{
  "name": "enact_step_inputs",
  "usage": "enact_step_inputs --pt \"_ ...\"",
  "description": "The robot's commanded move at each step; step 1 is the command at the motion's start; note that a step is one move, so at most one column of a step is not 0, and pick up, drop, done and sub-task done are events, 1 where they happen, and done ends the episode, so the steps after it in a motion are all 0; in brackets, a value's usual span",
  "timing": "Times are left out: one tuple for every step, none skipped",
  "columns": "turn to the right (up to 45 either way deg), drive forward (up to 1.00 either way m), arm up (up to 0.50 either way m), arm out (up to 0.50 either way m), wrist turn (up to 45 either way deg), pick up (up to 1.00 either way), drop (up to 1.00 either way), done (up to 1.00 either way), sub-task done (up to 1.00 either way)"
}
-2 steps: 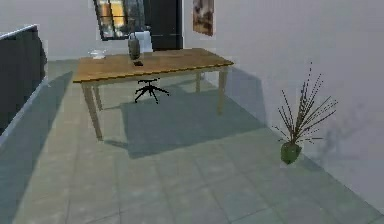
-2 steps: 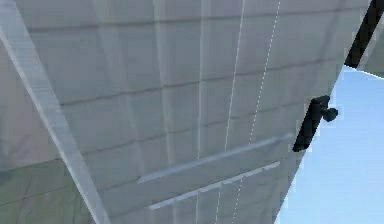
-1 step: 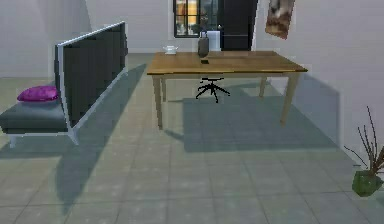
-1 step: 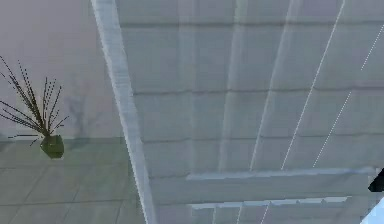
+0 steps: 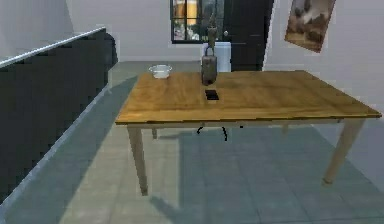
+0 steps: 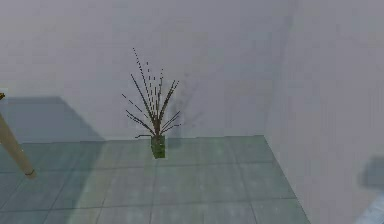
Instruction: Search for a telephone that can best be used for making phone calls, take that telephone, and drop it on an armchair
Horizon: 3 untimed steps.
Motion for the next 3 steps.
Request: enact_step_inputs --pt "-6.0 0.0 0.0 0.0 0.0 0.0 0.0 0.0 0.0" --pt "0.0 0.65 0.0 0.0 0.0 0.0 0.0 0.0 0.0" --pt "-45.0 0.0 0.0 0.0 0.0 0.0 0.0 0.0 0.0"
